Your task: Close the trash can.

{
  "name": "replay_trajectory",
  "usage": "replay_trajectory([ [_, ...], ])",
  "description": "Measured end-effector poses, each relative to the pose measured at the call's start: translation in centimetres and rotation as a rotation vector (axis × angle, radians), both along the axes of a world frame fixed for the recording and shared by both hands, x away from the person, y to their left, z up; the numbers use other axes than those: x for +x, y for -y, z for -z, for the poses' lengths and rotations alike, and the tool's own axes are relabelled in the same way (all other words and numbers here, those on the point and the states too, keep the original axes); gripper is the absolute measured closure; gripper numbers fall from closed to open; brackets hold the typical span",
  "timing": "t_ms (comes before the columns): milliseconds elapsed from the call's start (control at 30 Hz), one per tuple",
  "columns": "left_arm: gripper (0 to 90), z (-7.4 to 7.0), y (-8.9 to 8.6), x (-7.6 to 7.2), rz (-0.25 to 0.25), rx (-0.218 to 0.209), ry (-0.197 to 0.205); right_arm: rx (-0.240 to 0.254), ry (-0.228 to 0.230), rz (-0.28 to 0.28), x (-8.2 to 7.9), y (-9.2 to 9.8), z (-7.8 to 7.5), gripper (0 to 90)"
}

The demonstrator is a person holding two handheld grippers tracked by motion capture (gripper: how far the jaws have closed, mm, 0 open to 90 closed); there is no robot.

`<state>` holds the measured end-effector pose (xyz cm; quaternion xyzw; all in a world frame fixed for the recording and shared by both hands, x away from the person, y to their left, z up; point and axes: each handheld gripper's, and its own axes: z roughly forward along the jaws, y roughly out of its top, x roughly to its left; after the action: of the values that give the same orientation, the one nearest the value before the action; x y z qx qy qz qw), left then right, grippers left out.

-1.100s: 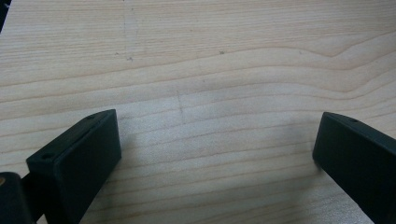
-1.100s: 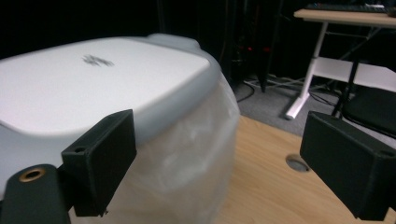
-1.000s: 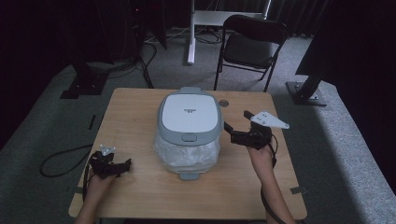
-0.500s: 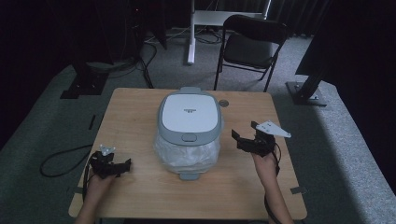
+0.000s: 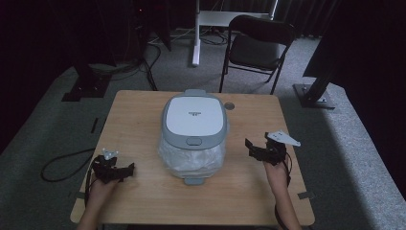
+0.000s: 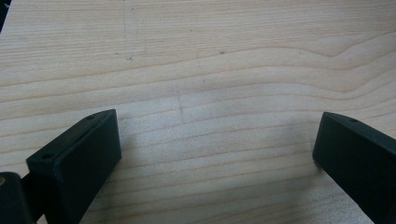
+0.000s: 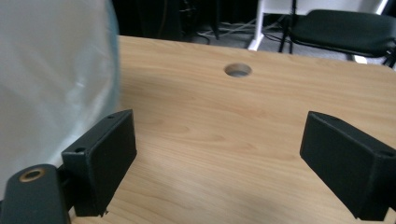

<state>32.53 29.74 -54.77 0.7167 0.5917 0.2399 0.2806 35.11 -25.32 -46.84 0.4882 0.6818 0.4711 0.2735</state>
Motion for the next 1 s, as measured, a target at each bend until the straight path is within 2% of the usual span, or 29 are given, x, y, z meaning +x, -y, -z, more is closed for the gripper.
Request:
replay_trajectory([
  [400, 1.8, 0.0, 0.0, 0.0, -0.001, 0.000, 0.000, -0.027, -0.057, 0.106, 0.2, 2.6, 2.6, 10.2],
  [433, 1.8, 0.0, 0.0, 0.0, 0.000, 0.000, 0.000, -0.039, -0.070, 0.132, 0.3, 3.2, 3.2, 10.2],
  [533, 1.8, 0.0, 0.0, 0.0, -0.001, 0.000, 0.000, -0.046, -0.080, 0.147, 0.3, 3.5, 3.5, 10.2],
  [800, 1.8, 0.0, 0.0, 0.0, -0.001, 0.000, 0.000, -0.063, -0.146, 0.225, 0.6, 5.4, 5.7, 10.2],
  [867, 1.8, 0.0, 0.0, 0.0, -0.001, 0.000, 0.000, -0.062, -0.151, 0.235, 0.6, 5.6, 5.9, 10.2],
  [900, 1.8, 0.0, 0.0, 0.0, -0.001, 0.000, 0.000, -0.058, -0.166, 0.259, 0.6, 6.2, 6.3, 10.2],
  [967, 1.8, 0.0, 0.0, 0.0, 0.000, 0.000, 0.000, -0.054, -0.179, 0.270, 0.7, 6.4, 6.5, 10.2],
  [1000, 1.8, 0.0, 0.0, 0.0, 0.000, 0.000, 0.000, -0.062, -0.196, 0.297, 0.7, 6.8, 7.0, 10.2],
])
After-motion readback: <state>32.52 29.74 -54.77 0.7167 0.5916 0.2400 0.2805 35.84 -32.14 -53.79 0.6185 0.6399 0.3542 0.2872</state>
